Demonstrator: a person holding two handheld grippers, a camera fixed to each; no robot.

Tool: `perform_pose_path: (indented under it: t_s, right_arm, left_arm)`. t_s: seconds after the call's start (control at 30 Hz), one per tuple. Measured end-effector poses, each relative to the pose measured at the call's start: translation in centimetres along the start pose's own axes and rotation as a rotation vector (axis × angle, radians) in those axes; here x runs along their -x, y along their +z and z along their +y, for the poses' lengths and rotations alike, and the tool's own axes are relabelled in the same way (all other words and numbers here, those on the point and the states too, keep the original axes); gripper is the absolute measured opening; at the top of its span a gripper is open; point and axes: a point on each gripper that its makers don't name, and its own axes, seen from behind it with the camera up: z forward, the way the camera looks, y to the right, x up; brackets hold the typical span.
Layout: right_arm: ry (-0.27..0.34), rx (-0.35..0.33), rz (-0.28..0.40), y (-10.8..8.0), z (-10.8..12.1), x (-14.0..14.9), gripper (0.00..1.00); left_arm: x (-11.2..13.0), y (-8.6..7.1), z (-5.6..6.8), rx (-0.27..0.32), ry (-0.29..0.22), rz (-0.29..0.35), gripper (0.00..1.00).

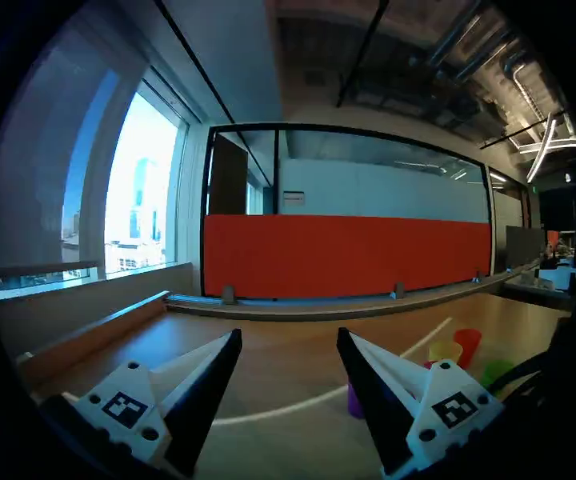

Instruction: Pour water

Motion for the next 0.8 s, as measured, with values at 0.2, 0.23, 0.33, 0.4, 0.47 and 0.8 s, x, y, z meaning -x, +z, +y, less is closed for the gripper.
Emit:
perform_pose_path:
  t_s: [0.2, 0.23, 0.33, 0.4, 0.47, 0.8]
  right_arm:
    - [0.0, 0.012, -0.008, 0.1, -0.3, -0.2, 0.98]
    - [-0.004, 0.013, -0.008, 0.1, -0.5, -0.2, 0.99]
    - [-0.017, 0.016, -0.013, 0.2, -0.8, -0.2, 0.99]
    - [-0.024, 0.021, -0.015, 0.3, -0.9, -0.2, 0.98]
    - [-0.023, 0.032, -0.012, 0.4, -0.9, -0.5, 0.99]
    - [0.007, 0.073, 0.011, -0.1, 0.5, -2.1, 0.99]
  left_arm:
    - [0.4, 0.2, -0.7, -0.03, -0.028, 0.013, 0.88]
    - [0.4, 0.2, -0.8, -0.034, -0.03, 0.017, 0.88]
    - [0.9, 0.2, -1.0, -0.046, -0.028, 0.017, 0.88]
    - [1.3, 0.2, -1.1, -0.054, -0.021, 0.013, 0.88]
    - [1.7, 0.2, -1.2, -0.062, -0.01, 0.01, 0.88]
    - [2.7, 0.4, -1.3, -0.092, 0.045, 0.028, 0.88]
